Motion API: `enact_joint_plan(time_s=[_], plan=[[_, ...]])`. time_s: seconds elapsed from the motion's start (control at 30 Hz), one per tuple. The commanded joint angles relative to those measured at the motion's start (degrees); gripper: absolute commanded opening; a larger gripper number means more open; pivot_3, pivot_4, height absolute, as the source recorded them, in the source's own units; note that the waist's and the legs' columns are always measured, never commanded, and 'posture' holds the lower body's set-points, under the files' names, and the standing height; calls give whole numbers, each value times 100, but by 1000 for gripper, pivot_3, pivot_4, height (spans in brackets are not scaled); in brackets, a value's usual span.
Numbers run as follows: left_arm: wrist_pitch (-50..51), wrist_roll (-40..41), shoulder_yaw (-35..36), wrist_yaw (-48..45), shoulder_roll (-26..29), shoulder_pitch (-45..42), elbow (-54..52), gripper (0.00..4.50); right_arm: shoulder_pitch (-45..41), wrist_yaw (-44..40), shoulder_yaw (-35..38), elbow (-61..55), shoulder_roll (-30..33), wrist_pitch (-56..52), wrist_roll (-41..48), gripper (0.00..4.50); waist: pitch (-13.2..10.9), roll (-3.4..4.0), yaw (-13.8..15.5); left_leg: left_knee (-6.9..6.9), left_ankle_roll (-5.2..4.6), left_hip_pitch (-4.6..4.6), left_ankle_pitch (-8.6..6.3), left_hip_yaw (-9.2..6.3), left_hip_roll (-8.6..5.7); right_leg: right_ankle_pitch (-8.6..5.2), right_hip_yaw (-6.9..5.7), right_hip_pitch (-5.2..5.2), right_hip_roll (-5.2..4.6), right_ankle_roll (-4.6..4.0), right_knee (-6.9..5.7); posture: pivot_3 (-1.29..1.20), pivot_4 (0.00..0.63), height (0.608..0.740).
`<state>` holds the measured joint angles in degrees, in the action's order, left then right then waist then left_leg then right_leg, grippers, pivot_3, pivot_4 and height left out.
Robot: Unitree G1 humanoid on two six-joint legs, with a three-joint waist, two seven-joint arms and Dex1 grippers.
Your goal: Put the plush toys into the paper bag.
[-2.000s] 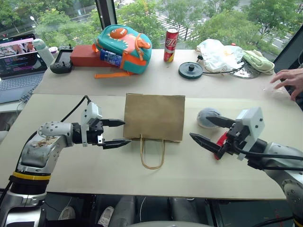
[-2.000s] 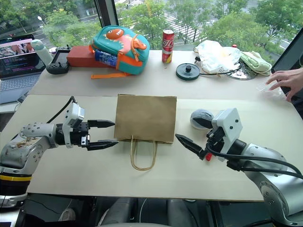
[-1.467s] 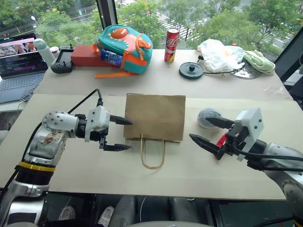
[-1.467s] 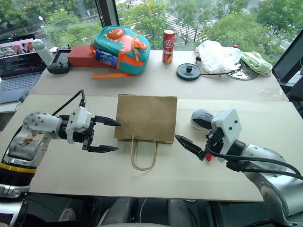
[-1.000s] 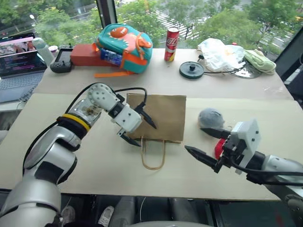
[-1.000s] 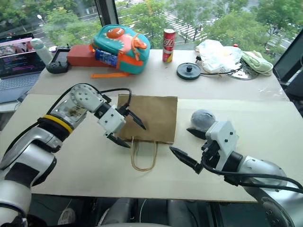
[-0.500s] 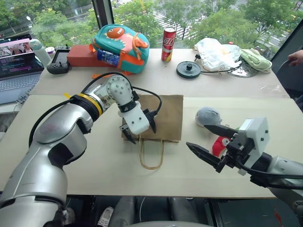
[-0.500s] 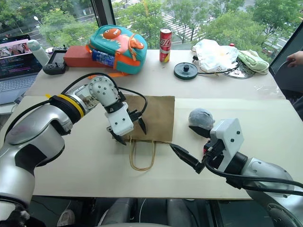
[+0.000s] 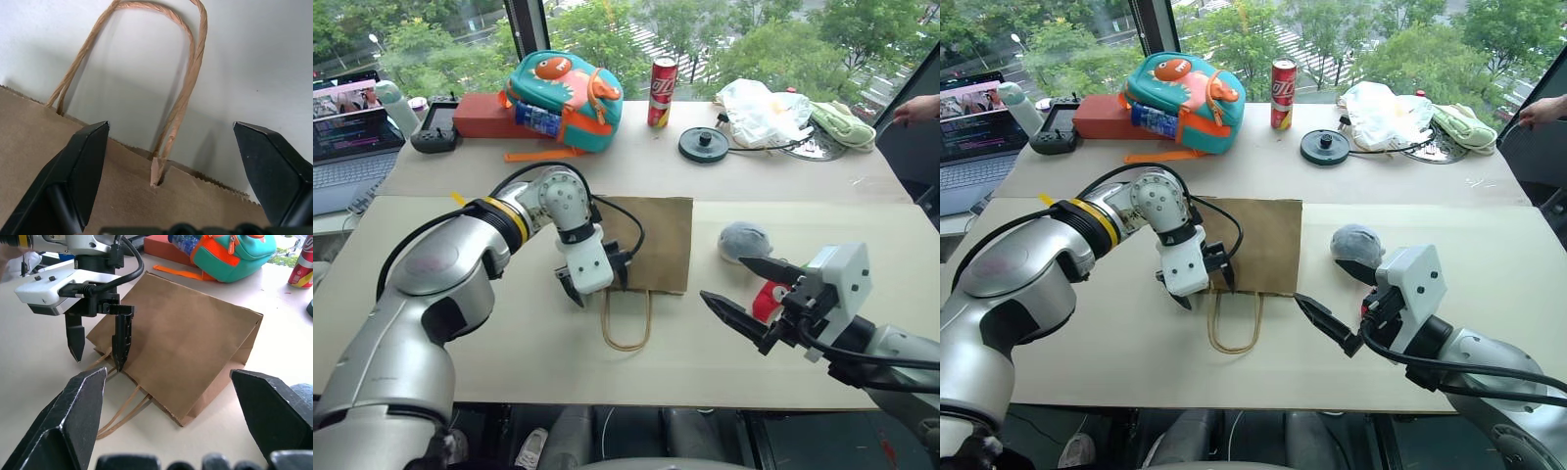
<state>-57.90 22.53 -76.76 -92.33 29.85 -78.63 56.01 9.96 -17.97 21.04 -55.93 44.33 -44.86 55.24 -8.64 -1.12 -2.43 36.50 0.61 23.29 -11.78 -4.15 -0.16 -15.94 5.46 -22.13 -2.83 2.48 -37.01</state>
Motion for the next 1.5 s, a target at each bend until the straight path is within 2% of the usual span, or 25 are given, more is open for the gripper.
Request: enact_joint_plan(time_s=[0.03, 0.27, 0.6, 0.73, 0.87, 1.03, 1.1, 1.33, 1.5], plan=[[-68, 86, 46, -17, -19, -21, -57, 2636, 8, 75, 49, -253, 8, 166, 50, 4500, 0, 0, 0, 0, 0, 0, 0, 0, 0, 0, 0, 0, 0, 0, 0, 0, 150, 740], [-55, 94, 93, -17, -59, 24, -29, 89, 0, 140, 40, -239, 12, 185, 46, 4500, 0, 0, -1, 2, 0, 0, 0, -3, 0, 0, 2, 1, 3, 0, -1, 0, 150, 740], [240, 346, 255, -17, 14, 41, -164, 89, -109, 87, -18, -105, 37, 211, 1, 4500, 0, 0, -2, 5, 0, 1, 0, -12, 7, 0, 8, 3, 16, -1, -3, 0, 150, 740], [1273, 1023, 788, -17, 61, -22, -439, 89, -207, 60, -61, -31, 30, 217, 13, 4500, 0, 0, 0, 6, 0, 2, 0, -15, 8, 0, 8, 3, 17, 0, -5, 0, 150, 740], [2188, 1393, 1520, -17, 173, 64, -693, 89, -245, 151, 196, 108, 16, 148, 414, 4500, 0, 1, -1, 8, -1, 3, 0, -18, 8, -1, 7, 4, 19, 1, -5, 0, 150, 740], [2539, 1318, 1885, -17, 398, 403, -1012, 89, -149, 201, 768, 430, 142, 122, 1292, 4500, 3, 5, -17, 8, -3, -3, -1, -18, 12, 0, 10, 4, 24, -2, -9, 0, 150, 740], [2630, 1259, 2036, -17, 420, 509, -1053, 89, 61, 120, 847, 507, 273, 5, 1390, 4500, 2, 5, -5, 8, -5, -2, 0, -19, 12, 1, 9, 5, 24, -3, -10, 0, 150, 740], [2824, 1142, 2496, -17, 323, 688, -1025, 89, 587, -126, 52, 418, 630, -285, 1093, 4500, 3, 5, 15, 11, -8, 2, 2, -24, 9, 0, 9, 7, 24, -2, -8, 0, 150, 740], [2881, 1039, 2714, -17, 205, 709, -924, 89, 148, 222, -889, 529, 377, -276, 562, 4500, 2, 4, -15, 11, -9, 0, 2, -24, 11, 0, 10, 8, 28, -2, -8, 0, 150, 740]])
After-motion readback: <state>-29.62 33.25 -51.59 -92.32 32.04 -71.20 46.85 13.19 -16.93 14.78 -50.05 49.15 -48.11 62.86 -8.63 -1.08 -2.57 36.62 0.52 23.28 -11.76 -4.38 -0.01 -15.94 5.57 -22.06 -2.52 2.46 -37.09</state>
